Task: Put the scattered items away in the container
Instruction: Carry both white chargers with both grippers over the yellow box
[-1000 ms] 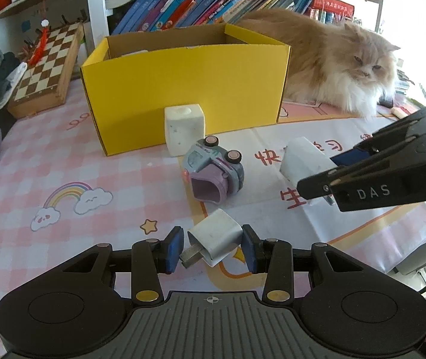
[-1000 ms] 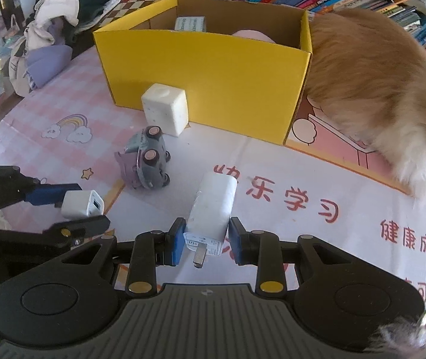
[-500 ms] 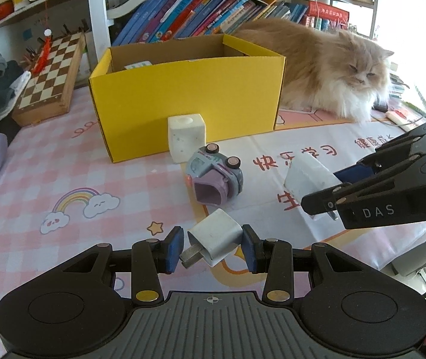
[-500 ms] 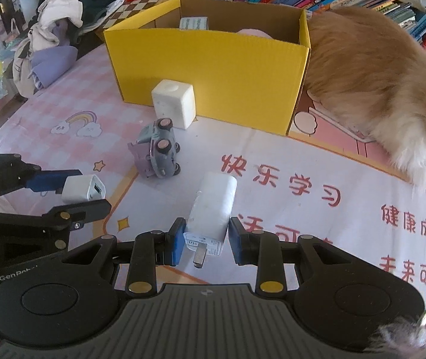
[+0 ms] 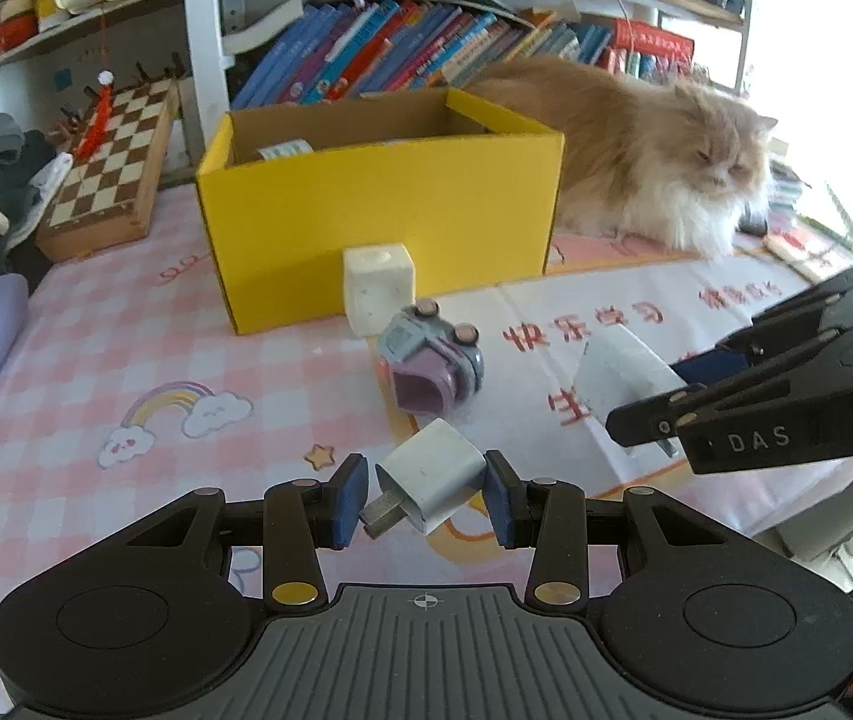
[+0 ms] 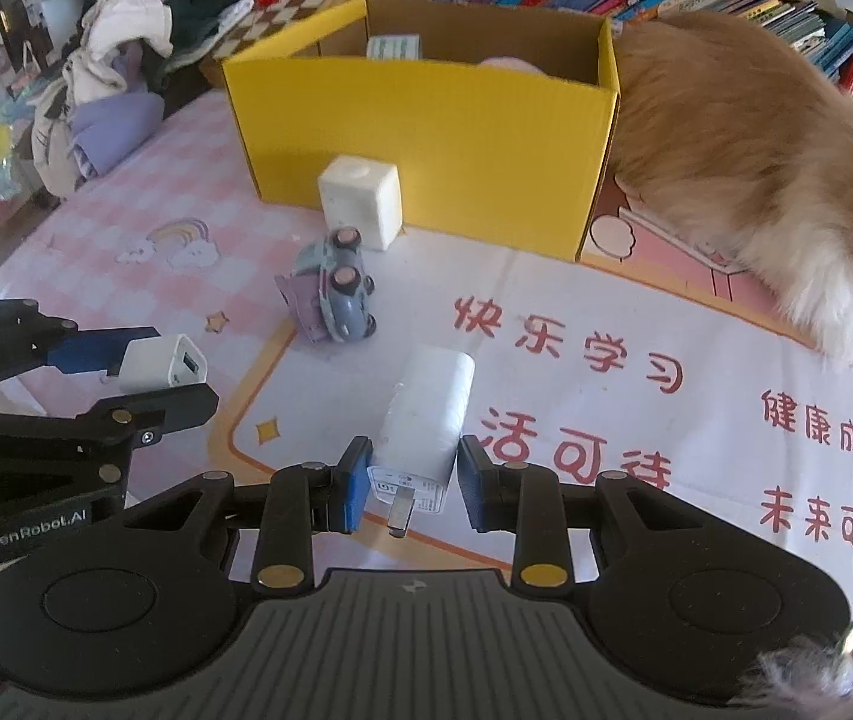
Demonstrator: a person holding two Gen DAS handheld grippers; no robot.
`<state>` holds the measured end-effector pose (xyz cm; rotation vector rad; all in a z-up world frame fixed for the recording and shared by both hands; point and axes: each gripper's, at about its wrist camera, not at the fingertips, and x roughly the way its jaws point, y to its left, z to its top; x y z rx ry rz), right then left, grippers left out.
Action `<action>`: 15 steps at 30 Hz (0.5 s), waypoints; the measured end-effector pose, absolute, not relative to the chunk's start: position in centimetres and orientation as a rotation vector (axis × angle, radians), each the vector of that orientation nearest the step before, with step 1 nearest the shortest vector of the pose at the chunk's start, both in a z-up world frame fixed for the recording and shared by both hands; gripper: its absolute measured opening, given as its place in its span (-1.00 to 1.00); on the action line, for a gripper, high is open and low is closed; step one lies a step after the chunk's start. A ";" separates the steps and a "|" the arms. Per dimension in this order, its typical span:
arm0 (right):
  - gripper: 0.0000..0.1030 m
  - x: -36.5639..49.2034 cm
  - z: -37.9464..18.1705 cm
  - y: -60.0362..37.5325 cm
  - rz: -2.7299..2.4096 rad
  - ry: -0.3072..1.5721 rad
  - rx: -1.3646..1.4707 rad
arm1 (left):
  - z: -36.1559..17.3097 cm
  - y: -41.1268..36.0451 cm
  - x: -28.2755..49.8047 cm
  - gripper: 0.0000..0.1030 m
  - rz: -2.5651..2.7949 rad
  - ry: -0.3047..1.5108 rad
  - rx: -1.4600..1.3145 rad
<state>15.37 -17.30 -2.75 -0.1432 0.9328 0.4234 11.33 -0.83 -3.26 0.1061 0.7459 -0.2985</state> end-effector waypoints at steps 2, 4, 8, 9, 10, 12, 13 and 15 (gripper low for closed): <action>-0.44 15.3 -2.3 -17.4 0.426 0.923 -0.134 | -2.6 -0.6 11.3 -0.23 -0.296 0.729 0.098; -0.44 15.2 -1.9 -17.5 0.428 0.920 -0.121 | -2.0 -0.5 11.4 -0.23 -0.296 0.713 0.090; -0.44 15.3 -1.4 -17.7 0.432 0.916 -0.106 | -1.2 -0.2 11.5 -0.23 -0.299 0.694 0.078; -0.44 15.3 -1.3 -17.8 0.435 0.916 -0.104 | -1.0 -0.1 11.5 -0.23 -0.301 0.691 0.076; -0.44 15.3 -1.1 -17.8 0.437 0.915 -0.102 | -0.8 -0.1 11.6 -0.23 -0.302 0.688 0.075; -0.44 15.4 -0.7 -17.8 0.444 0.908 -0.104 | -0.3 0.0 11.8 -0.23 -0.304 0.679 0.072; -0.44 15.4 -0.5 -17.9 0.447 0.905 -0.105 | -0.1 0.1 11.9 -0.23 -0.305 0.674 0.070; -0.44 15.6 0.1 -17.9 0.456 0.899 -0.105 | 0.3 0.2 12.0 -0.23 -0.308 0.664 0.067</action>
